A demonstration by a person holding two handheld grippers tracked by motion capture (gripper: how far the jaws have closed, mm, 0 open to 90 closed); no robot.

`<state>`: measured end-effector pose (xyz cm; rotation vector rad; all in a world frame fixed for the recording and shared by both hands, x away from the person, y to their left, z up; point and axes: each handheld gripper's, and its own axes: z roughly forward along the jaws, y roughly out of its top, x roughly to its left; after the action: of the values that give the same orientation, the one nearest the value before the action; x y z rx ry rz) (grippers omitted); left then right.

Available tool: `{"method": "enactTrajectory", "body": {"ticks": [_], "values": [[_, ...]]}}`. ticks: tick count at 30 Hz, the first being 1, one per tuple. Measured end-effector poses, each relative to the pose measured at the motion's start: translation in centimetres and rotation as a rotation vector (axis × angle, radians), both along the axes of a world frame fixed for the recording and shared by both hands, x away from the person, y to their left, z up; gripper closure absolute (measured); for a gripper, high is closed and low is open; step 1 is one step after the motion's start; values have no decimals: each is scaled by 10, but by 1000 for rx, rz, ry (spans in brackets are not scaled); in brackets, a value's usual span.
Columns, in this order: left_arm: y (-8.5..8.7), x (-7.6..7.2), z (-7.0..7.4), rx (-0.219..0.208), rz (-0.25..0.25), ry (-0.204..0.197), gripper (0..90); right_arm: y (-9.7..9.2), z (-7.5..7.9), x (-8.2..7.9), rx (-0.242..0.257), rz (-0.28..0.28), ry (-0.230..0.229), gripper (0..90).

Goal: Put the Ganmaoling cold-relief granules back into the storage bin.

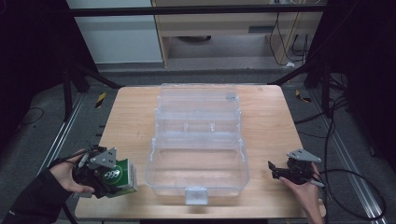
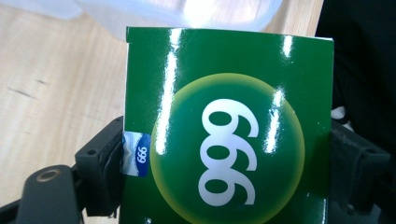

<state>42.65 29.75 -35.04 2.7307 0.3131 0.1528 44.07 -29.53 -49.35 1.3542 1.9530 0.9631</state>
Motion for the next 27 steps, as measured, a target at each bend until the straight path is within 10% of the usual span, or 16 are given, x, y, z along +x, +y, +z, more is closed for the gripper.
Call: {"method": "enactTrajectory", "body": {"ticks": [10,27], "values": [[-14,6,32,-47,-22,-46,147,-1,0,0,-4,1,-6,50],[-51,18,47,-48,-84,-74,148,0,0,0,-8,9,-10,50]]}}
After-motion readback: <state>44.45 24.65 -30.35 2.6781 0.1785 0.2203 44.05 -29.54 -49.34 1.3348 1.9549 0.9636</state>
